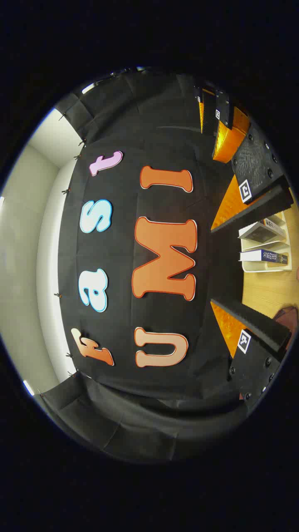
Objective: Open the schoolbag, grab two books from the bookshelf and put them into the schoolbag.
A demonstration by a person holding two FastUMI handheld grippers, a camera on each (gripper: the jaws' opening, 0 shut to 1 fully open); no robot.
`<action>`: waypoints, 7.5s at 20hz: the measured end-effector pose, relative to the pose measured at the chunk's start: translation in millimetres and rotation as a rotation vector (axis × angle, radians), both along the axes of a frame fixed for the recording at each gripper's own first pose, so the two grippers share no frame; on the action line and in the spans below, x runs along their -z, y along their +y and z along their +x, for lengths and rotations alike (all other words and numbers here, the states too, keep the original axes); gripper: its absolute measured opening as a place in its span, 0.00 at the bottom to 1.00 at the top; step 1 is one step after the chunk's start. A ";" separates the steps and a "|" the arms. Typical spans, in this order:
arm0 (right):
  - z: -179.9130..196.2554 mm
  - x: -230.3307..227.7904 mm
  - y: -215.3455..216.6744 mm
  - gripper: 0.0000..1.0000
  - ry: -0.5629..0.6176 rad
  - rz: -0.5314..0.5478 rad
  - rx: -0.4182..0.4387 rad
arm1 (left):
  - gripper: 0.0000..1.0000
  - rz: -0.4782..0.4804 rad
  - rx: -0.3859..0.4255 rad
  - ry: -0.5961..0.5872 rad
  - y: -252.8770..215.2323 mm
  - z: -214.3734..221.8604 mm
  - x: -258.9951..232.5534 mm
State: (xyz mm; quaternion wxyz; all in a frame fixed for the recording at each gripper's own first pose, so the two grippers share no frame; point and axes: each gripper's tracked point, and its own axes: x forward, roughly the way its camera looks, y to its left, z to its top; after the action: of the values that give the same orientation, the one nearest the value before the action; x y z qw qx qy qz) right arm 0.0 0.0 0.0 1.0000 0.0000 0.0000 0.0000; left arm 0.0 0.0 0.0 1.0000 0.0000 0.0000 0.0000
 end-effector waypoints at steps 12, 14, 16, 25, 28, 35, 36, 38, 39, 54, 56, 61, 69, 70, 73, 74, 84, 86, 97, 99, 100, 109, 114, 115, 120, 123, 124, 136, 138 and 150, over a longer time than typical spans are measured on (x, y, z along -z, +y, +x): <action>-5.9 6.7 7.5 0.96 0.010 -0.015 -0.026 | 0.95 0.029 0.001 0.013 -5.9 -6.6 4.6; -6.5 8.6 7.8 0.96 0.018 -0.015 -0.024 | 0.95 0.030 -0.003 0.017 -4.2 -8.3 6.6; -6.7 11.3 8.5 0.96 0.027 -0.012 -0.026 | 0.95 0.032 -0.005 0.022 -3.5 -10.7 9.3; -10.9 12.4 13.4 0.96 0.030 -0.015 -0.031 | 0.94 0.041 -0.019 0.021 3.3 -17.9 7.3; -12.6 12.4 14.5 0.96 0.030 -0.019 -0.029 | 0.94 0.040 -0.025 0.020 6.2 -19.2 9.1; -14.7 14.5 17.9 0.96 0.036 -0.018 -0.017 | 0.94 0.050 -0.034 0.017 16.5 -26.2 7.2; -14.2 16.3 19.4 0.96 0.038 -0.016 -0.015 | 0.94 0.054 -0.036 0.016 20.2 -27.4 7.7; -14.3 17.0 25.2 0.96 0.042 -0.017 -0.013 | 0.94 0.062 -0.043 0.014 29.6 -29.9 7.0; -14.6 17.8 28.3 0.96 0.043 -0.019 -0.011 | 0.95 0.065 -0.045 0.014 34.4 -31.3 6.7; -6.3 32.7 39.6 0.96 0.074 -0.094 0.105 | 0.95 0.187 0.004 0.140 116.0 -29.9 79.3; 4.9 34.9 39.9 0.96 0.075 -0.108 0.075 | 0.95 0.259 -0.004 0.190 120.7 -29.6 104.6; 28.9 41.3 25.2 0.96 0.079 -0.101 0.037 | 0.96 0.472 -0.013 0.371 127.3 -33.7 189.0; 49.5 69.6 -22.9 0.96 0.135 -0.089 0.086 | 0.98 0.731 -0.013 0.720 151.3 -84.7 313.7; 50.4 71.8 -27.6 0.96 0.139 -0.090 0.093 | 0.98 0.750 -0.011 0.750 153.5 -91.4 328.0; 49.7 75.8 -35.5 0.96 0.146 -0.095 0.104 | 0.98 0.787 0.003 0.829 158.9 -108.2 362.0; 49.8 77.8 -37.3 0.96 0.149 -0.097 0.105 | 0.98 0.803 0.002 0.854 163.6 -114.8 371.4; 46.2 82.9 -35.8 0.96 0.154 -0.095 0.083 | 0.97 0.896 -0.060 0.930 187.1 -140.4 402.2; 45.6 82.5 -37.5 0.96 0.150 -0.095 0.083 | 0.97 0.897 -0.076 0.901 188.2 -134.5 397.4; 49.6 73.3 -41.1 0.96 0.132 -0.081 0.067 | 0.95 0.936 -0.164 0.847 207.9 -104.0 385.1; 48.7 73.6 -41.9 0.96 0.135 -0.088 0.062 | 0.95 0.974 -0.194 0.849 217.1 -91.6 387.7; 47.2 74.0 -42.6 0.96 0.136 -0.095 0.058 | 0.93 0.980 -0.195 0.843 217.8 -88.2 389.9; 49.2 118.1 -28.0 0.96 0.268 -0.097 -0.043 | 0.08 0.849 -0.101 0.989 217.4 -73.2 383.9; 59.9 124.6 -18.6 0.96 0.307 -0.101 -0.104 | 0.06 0.714 -0.119 1.022 231.3 -60.0 341.4; 61.1 128.3 -15.0 0.96 0.331 -0.095 -0.126 | 0.06 0.698 -0.114 1.025 233.4 -57.0 334.5; 65.5 124.3 4.5 0.96 0.387 -0.054 -0.186 | 0.05 0.612 -0.045 1.075 239.8 -40.6 298.7; 63.7 127.7 22.7 0.96 0.445 -0.077 -0.219 | 0.04 0.600 0.090 1.127 240.3 -31.6 282.8; 62.8 126.3 30.9 0.96 0.465 -0.068 -0.229 | 0.04 0.572 0.139 1.138 236.6 -27.4 278.5; 104.2 123.7 130.2 0.97 0.851 0.175 -0.129 | 0.04 0.416 0.549 1.251 274.5 11.2 251.4; 116.1 122.6 138.6 0.97 0.907 0.160 -0.119 | 0.04 0.421 0.590 1.249 278.9 15.8 252.9; 193.8 183.8 151.3 0.96 1.241 0.005 -0.114 | 0.04 0.373 0.587 1.262 276.0 40.8 267.7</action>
State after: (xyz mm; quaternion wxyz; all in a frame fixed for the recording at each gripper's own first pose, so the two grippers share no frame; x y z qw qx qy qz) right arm 193.8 151.3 -183.8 0.8121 0.0023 0.5811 0.0535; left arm 40.8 276.0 -267.7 0.7515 0.1710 0.5776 -0.2689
